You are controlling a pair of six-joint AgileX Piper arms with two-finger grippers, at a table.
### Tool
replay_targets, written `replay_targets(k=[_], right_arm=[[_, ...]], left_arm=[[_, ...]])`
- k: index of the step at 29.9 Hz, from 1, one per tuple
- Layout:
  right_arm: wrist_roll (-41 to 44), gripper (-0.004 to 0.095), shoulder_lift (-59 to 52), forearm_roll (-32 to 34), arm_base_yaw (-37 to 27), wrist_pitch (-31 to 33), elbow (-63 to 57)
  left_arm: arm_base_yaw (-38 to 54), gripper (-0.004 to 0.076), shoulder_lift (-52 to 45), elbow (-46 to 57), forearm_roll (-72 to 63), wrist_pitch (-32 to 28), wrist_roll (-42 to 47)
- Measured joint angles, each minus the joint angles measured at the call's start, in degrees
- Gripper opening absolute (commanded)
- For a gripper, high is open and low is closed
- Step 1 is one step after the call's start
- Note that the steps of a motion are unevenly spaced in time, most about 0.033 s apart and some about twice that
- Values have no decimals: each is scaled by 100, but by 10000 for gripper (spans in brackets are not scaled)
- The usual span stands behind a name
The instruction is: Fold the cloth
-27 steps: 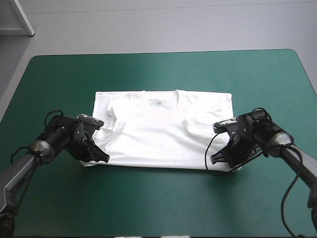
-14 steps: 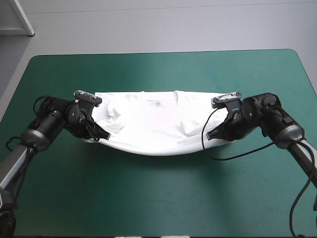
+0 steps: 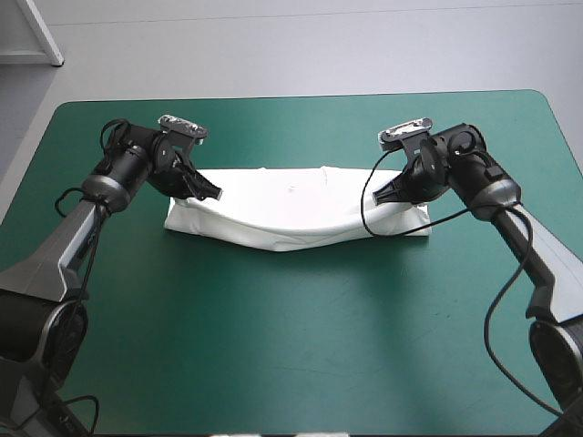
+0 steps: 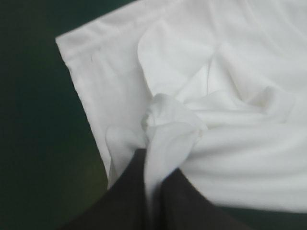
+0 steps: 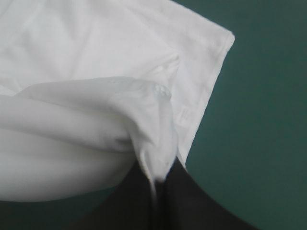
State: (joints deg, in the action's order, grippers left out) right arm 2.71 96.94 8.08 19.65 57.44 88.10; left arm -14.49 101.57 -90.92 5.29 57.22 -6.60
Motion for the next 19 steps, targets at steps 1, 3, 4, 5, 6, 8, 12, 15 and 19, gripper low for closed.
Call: replay_targets(k=[1,3,4,5,6,8,12,15,19], right_arm=[[32,-14,140,51,0,-15,134],[51,-14,350,107,0,-80,387],[74,-14,447,122,0,-128,511],[101,-14,542,134,0,-180,637],[133,-14,616,151,0,-233,736],[267,-14,788,234,0,-394,960],[487,-14,1077,255,-77,-630,1337],[528,-14,1321,244,-202,-710,1521],[556,-14,1610,139,-389,-909,1568]], left_arm=[[0,19,111,-196,8,6,0],[0,19,298,-523,89,26,0],[0,19,397,-685,140,41,0],[0,19,493,-835,198,69,0],[7,19,585,-944,249,96,0],[45,19,762,-1168,336,155,43],[233,19,1039,-1394,390,195,86],[389,19,1197,-1427,396,127,91],[545,19,1384,-1444,386,-123,107]])
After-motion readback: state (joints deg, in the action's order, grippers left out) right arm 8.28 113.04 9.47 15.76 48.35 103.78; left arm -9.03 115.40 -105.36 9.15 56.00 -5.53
